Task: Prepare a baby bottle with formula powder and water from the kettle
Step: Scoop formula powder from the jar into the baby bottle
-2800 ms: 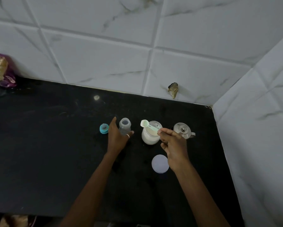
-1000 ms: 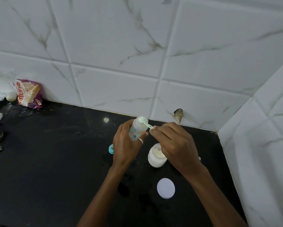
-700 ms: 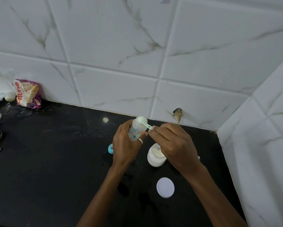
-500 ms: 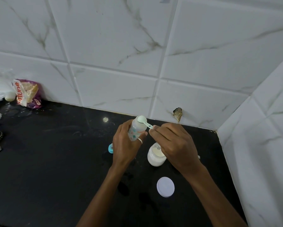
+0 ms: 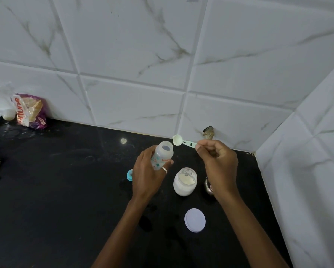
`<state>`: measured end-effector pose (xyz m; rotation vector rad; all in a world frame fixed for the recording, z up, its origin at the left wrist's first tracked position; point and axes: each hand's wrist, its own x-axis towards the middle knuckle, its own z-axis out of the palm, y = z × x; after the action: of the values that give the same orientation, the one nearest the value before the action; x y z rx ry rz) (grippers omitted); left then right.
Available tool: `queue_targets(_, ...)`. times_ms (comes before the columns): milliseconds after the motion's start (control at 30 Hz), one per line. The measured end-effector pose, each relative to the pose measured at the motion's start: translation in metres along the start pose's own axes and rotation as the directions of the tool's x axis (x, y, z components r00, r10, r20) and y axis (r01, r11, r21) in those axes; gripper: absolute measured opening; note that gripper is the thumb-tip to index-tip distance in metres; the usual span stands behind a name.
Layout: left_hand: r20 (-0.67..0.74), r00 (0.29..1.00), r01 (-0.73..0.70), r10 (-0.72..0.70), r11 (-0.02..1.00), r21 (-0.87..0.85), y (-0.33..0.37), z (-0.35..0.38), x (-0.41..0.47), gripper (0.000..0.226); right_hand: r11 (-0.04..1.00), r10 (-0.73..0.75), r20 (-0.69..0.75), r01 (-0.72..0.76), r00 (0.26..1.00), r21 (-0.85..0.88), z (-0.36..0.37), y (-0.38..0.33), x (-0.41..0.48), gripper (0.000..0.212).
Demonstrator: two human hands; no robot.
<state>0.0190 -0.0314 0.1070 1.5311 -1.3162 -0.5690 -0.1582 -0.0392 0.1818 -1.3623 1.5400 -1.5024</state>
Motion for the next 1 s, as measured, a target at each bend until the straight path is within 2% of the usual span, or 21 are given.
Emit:
queue_targets(67,0.017,1.0,0.009,-0.009,1.0,0.016,-0.004,0.001,-0.002,0.057,0.975,0.206,0.017,-0.206,0.978,0.081,-0.006,0.013,0.006,0.014)
queue_targets(133,0.033,0.999,0.019,-0.02,1.0,0.023,-0.009,0.003,-0.004,0.056,0.946,0.317,0.022,-0.318,0.948,0.067,-0.012,0.029,0.009,0.015)
queue_targets(300,0.079,0.995,0.066,-0.068,0.997,0.029,-0.024,0.011,-0.011,0.056,0.919,0.356,-0.012,-0.353,0.934,-0.179,-0.017,0.074,0.002,0.012)
queue_targets(367,0.108,0.991,0.08,-0.083,0.996,0.03,-0.029,0.015,-0.014,0.054,0.909,0.342,-0.013,-0.335,0.939,-0.25,-0.015,0.088,-0.001,0.012)
queue_targets(467,0.14,0.986,0.094,-0.095,0.996,0.013,-0.036,0.018,-0.016,0.052,0.869,0.264,0.024,-0.227,0.964,-0.439,-0.011,0.102,0.001,0.011)
queue_targets(567,0.165,0.979,0.115,-0.116,0.993,0.016,-0.044,0.021,-0.019,0.054,0.81,0.22,0.131,-0.106,0.967,-0.577,-0.005,0.11,0.005,0.014)
queue_targets(700,0.19,0.975,0.11,-0.115,0.993,0.039,-0.05,0.024,-0.023,0.059,0.692,0.248,0.266,0.022,0.931,-0.722,0.008,0.117,0.011,0.017)
queue_targets(867,0.186,0.976,0.101,-0.112,0.993,0.064,-0.049,0.027,-0.025,0.062,0.602,0.285,0.331,0.1,0.9,-0.792,0.021,0.131,0.012,0.022)
queue_targets(933,0.196,0.975,0.096,-0.105,0.994,0.055,-0.049,0.027,-0.025,0.061,0.617,0.27,0.338,0.108,0.901,-0.78,0.02,0.136,0.011,0.021)
queue_targets(1000,0.21,0.973,0.086,-0.094,0.995,0.047,-0.048,0.027,-0.026,0.06,0.683,0.218,0.32,0.09,0.922,-0.725,0.012,0.135,0.014,0.015)
